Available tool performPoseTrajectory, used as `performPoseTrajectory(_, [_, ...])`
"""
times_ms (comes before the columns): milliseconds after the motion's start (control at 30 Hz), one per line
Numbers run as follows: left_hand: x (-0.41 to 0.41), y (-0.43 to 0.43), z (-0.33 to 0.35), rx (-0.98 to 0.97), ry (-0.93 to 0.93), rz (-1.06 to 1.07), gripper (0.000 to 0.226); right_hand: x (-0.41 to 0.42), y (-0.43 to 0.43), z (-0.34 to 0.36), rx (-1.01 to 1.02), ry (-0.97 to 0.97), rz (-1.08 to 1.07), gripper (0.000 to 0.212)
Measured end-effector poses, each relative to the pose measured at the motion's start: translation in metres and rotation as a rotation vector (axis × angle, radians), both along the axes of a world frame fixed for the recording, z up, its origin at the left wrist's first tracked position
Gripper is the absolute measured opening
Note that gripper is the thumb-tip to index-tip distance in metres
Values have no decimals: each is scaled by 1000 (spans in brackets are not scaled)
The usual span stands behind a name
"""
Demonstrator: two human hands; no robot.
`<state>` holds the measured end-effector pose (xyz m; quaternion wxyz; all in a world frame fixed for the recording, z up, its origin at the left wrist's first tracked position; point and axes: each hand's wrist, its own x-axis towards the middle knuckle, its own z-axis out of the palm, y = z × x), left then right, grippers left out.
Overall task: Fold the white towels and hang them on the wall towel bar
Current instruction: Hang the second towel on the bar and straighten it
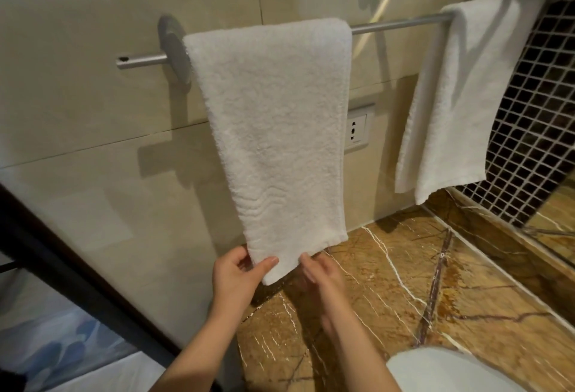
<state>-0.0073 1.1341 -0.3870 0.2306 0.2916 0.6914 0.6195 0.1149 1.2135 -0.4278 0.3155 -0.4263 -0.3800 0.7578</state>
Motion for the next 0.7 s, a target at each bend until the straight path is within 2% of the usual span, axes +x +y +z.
performPoseTrajectory(100, [1,2,1,-11,15,15,21,-11,-28,0,-76,194,185,38])
performPoseTrajectory(267, [-1,2,1,-39,81,36,16,-39,-47,2,-107,323,91,48])
performPoseTrajectory(367, [-6,-3,1,-81,135,-46,12,-47,-52,2,-123,285,-13,30])
performPoseTrajectory(433, [-12,-8,4,-140,276,-118,7,-49,-55,3,-131,273,-50,18])
performPoseTrajectory(533, [-28,-16,23,-212,595,-175,18,-52,-59,9,-159,284,-84,11])
performPoseTrajectory(700, [-52,-31,96,-68,824,-181,34,-53,-58,12,-154,221,-113,5])
